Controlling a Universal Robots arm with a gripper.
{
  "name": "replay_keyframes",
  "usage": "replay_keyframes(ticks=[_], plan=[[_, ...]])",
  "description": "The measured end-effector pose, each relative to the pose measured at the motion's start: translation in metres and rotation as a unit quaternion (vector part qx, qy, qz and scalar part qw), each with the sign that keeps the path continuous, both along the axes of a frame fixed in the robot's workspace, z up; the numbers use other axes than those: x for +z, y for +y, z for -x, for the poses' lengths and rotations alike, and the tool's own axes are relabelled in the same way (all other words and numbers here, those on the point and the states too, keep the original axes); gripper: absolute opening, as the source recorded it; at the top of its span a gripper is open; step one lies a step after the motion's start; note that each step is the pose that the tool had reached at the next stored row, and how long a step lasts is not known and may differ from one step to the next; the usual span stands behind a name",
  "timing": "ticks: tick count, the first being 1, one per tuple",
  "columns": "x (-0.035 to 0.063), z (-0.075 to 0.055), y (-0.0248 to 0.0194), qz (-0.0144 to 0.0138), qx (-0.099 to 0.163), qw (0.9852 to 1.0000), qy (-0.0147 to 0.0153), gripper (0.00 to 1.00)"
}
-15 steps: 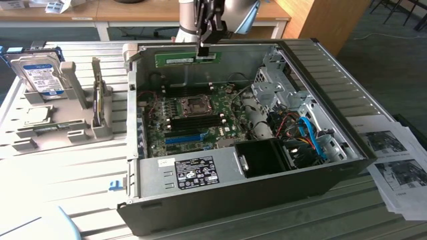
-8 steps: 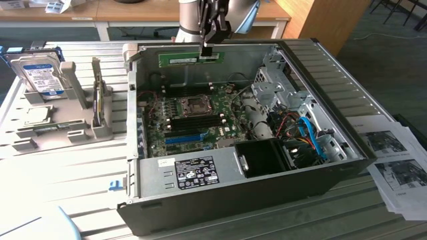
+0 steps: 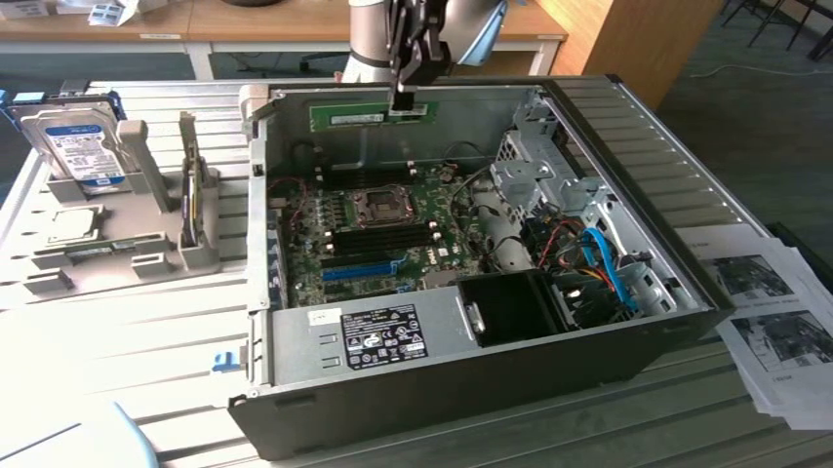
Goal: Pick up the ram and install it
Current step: 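Pick up the ram and move it above insertion slot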
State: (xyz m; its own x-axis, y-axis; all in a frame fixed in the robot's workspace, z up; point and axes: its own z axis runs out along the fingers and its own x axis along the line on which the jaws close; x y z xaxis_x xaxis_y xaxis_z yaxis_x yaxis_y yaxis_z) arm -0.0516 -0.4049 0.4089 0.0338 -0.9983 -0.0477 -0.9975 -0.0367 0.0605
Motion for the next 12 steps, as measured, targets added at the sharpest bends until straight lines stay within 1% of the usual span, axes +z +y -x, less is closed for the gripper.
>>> replay_keyframes(ticks=[12], plan=[[-0.0126, -0.001, -0.0002, 0.0, 0.0, 1.0, 0.0001, 0.11]])
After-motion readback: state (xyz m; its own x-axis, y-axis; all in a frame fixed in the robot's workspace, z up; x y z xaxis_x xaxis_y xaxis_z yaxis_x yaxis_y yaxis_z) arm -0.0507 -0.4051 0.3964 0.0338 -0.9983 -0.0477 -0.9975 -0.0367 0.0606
